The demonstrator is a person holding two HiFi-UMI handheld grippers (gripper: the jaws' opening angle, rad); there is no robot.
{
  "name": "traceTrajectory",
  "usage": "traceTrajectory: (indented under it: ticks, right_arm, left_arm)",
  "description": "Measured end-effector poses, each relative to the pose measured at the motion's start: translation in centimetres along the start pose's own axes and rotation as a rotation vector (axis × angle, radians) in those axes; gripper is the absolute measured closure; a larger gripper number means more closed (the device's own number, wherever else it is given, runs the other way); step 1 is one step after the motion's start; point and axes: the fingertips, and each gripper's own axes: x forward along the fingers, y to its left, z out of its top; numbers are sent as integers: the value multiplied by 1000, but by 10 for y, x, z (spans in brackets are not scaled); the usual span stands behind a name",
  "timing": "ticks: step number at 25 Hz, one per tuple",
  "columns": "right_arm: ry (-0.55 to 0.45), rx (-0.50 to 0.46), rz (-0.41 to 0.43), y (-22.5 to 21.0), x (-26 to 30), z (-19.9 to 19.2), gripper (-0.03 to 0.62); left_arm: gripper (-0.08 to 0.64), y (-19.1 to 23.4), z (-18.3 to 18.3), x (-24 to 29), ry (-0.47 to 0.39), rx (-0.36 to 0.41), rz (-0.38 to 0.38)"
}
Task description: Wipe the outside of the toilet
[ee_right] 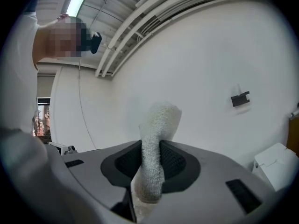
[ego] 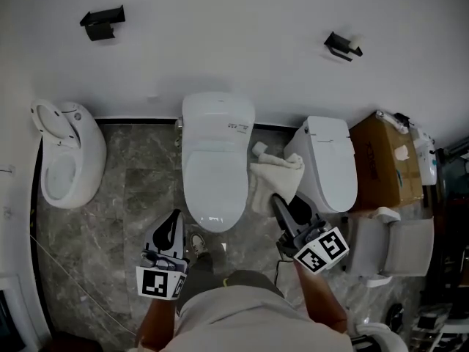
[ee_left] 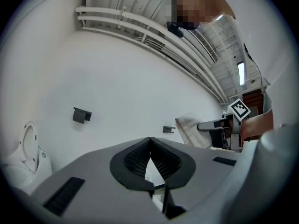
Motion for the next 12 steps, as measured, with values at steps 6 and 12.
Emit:
traceTrajectory:
  ticks: [6,12]
  right_arm:
    - [3,5,-22,-17,38,8,476]
    - [-34,9,-34,-45,53,27,476]
  left_arm:
    - [542,28,2,41,-4,-7,-26]
    - [541,25,14,84,-15,16,-60]
